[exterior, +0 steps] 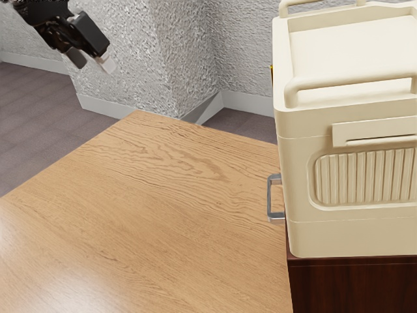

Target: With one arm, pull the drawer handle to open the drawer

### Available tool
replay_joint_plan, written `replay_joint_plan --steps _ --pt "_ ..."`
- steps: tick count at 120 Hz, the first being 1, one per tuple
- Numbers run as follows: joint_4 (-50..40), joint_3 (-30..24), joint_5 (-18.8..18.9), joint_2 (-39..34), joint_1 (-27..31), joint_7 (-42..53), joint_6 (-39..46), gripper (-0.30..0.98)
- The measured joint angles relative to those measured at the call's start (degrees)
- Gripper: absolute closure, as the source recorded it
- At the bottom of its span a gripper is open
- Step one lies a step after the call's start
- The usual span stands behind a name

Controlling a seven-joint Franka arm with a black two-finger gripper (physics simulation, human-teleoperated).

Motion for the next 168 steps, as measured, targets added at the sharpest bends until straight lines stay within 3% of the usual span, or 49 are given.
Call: replay_joint_plan --steps 36,43,50,60,68,125,150,168 --pt "-4.3 -1.0 0.2 2.4 4.8 -0.8 2.8 0.0" --pt "-4.5 5.1 0.2 4.5 -0.1 -0.9 3.6 0.0" --pt "-4.8 7.6 0.0 5.7 -2.8 -1.0 4.5 0.0" --pt "-4.8 1.4 0.1 6.4 1.2 -1.2 5.5 0.0" --pt "-4.6 -0.6 0.2 6.5 2.8 -1.3 6.1 0.0" --pt "-5.1 -1.9 2.2 6.2 3.2 -1.8 7.3 0.0" --pt "-31.6 -2.8 7.9 -8.6 2.3 -2.1 12.1 0.0" --pt "-47.5 -2.9 8.4 -16.2 5.5 -4.1 16.3 0.0"
